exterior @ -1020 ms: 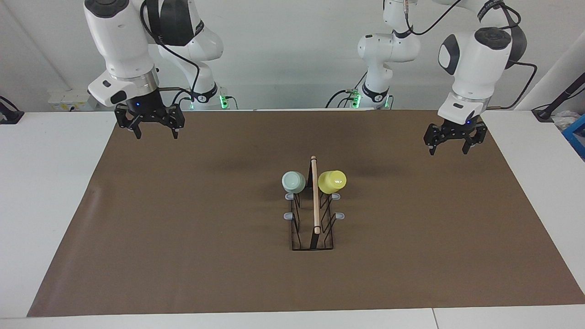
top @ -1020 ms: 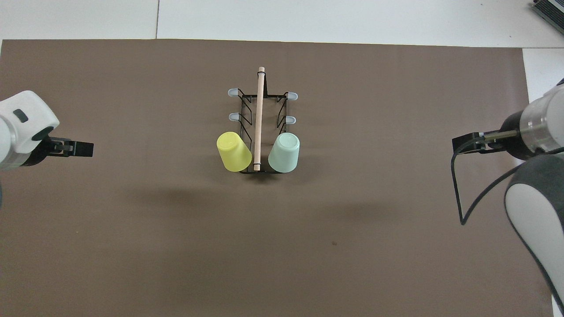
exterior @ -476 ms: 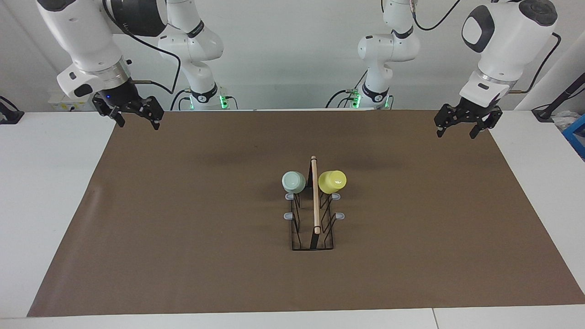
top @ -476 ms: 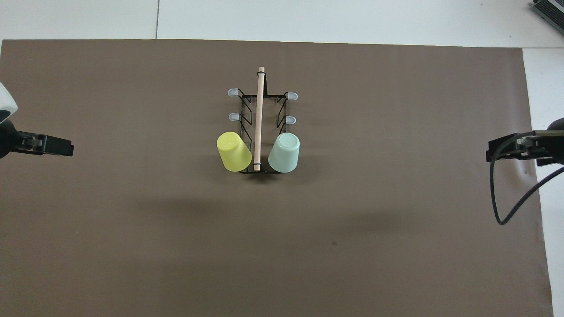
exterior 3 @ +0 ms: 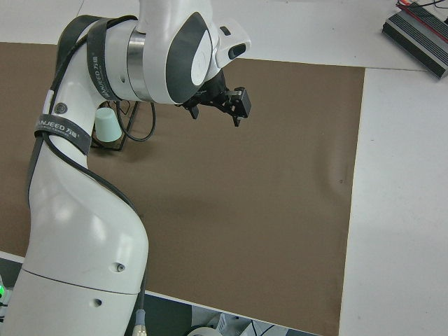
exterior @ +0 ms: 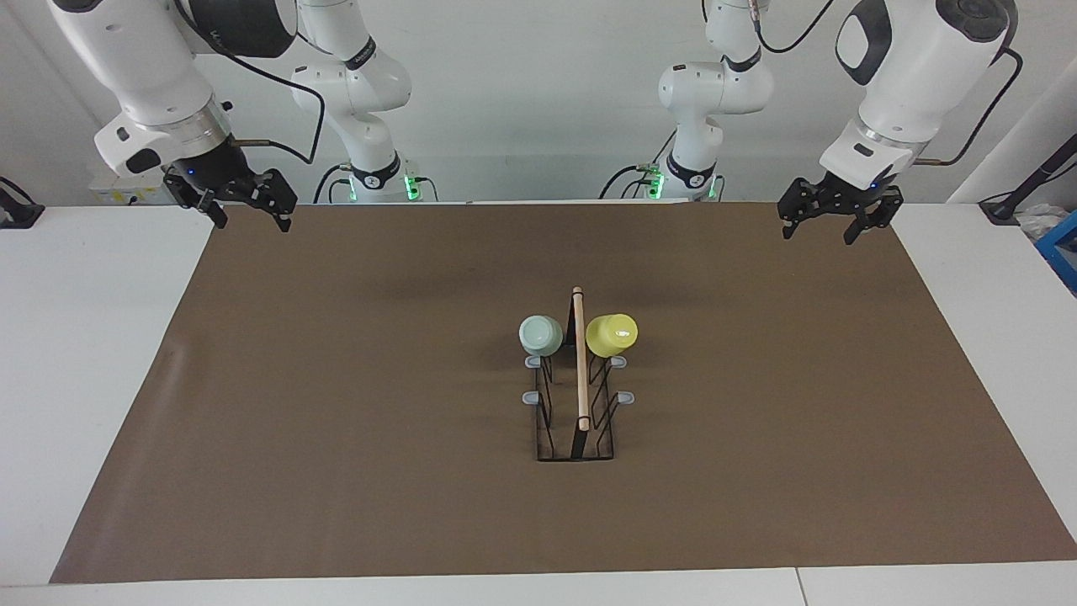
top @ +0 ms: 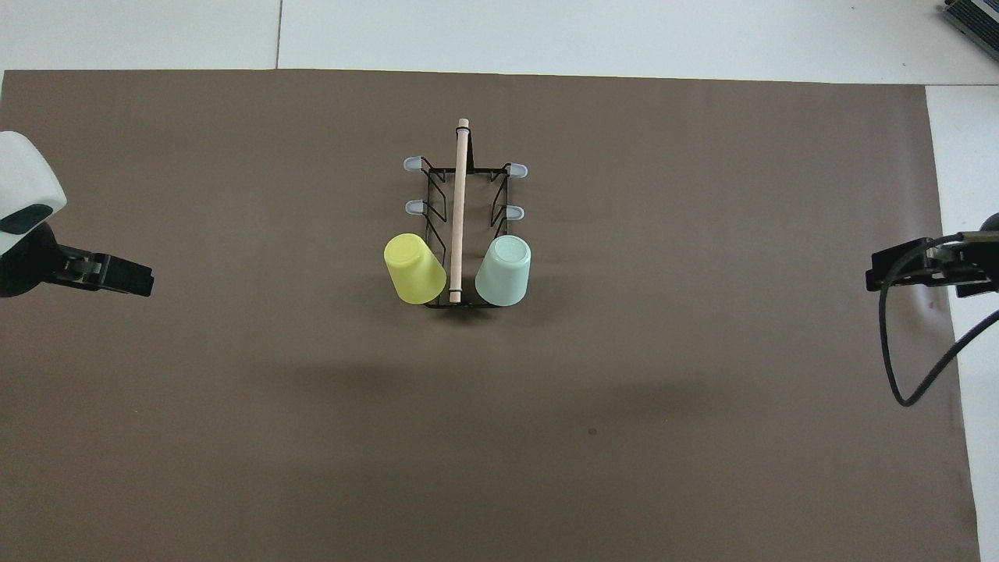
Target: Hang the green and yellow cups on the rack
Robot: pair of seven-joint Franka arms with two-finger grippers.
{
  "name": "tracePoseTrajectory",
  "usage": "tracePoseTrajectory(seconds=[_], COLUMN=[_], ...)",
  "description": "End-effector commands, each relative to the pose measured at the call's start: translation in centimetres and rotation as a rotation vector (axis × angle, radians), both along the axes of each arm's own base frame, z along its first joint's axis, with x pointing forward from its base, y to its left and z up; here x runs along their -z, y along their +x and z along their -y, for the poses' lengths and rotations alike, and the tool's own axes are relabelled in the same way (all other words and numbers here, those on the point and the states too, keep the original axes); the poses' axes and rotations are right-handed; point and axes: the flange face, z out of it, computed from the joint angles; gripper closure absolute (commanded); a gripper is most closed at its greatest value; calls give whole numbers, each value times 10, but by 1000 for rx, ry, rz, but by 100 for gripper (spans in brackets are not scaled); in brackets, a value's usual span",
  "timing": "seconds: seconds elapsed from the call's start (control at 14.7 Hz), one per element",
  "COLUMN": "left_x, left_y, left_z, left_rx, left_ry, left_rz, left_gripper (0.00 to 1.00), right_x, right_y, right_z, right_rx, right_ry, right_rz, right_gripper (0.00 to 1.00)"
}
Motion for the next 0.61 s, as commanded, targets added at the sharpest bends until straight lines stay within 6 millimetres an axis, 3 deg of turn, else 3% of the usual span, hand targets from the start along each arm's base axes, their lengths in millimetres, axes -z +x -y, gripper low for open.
tracePoseTrajectory(seconds=[0.0,0.27,0.54], left_x=[-9,-24,-23], left_y=[-5,2,1], left_z=[-8,-10,-4], left_rx=[-13,-19,-12], left_ry=[-13,-14,-8], left_rz=[0,24,23], left_gripper=[0,0,0], right_x=[-2,0,1], right_y=[-6,-6,-8], right_z=[-15,-10,-4], right_rx=[-43,-45,-36], right_ry=[11,25,14], right_rz=[-16,-14,-24], right_gripper=[0,0,0])
